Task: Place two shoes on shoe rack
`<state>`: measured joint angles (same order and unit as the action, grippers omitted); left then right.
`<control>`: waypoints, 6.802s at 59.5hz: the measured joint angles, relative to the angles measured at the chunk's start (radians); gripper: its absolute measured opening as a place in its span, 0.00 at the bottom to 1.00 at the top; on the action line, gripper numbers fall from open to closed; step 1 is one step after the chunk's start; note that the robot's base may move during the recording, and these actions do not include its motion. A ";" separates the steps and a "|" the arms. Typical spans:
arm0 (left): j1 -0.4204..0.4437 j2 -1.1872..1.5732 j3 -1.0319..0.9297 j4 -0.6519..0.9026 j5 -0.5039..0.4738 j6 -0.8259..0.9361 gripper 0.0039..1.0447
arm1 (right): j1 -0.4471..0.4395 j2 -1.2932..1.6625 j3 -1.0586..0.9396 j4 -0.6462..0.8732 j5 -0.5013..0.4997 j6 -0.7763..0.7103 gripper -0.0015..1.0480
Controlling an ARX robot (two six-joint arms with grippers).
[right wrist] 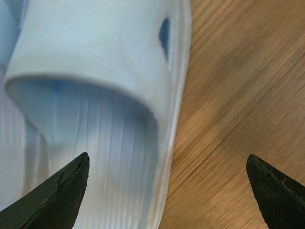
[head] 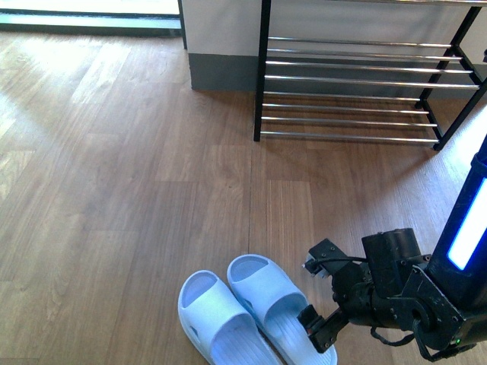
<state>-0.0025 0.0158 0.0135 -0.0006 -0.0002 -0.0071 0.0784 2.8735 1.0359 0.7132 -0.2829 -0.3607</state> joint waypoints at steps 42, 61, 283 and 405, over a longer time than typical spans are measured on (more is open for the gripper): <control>0.000 0.000 0.000 0.000 0.000 0.000 0.91 | 0.037 0.027 0.159 -0.048 -0.004 0.010 0.91; 0.000 0.000 0.000 0.000 0.000 0.000 0.91 | 0.039 0.074 0.198 -0.008 0.004 0.061 0.71; 0.000 0.000 0.000 0.000 0.000 0.000 0.91 | -0.483 -1.396 -0.747 0.111 0.175 0.350 0.01; -0.215 2.982 0.683 1.174 -0.219 -0.137 0.91 | -0.483 -1.396 -0.746 0.111 0.175 0.350 0.01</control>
<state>-0.2172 2.9974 0.6964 1.1732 -0.2195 -0.1440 -0.4046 1.4773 0.2897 0.8242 -0.1078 -0.0109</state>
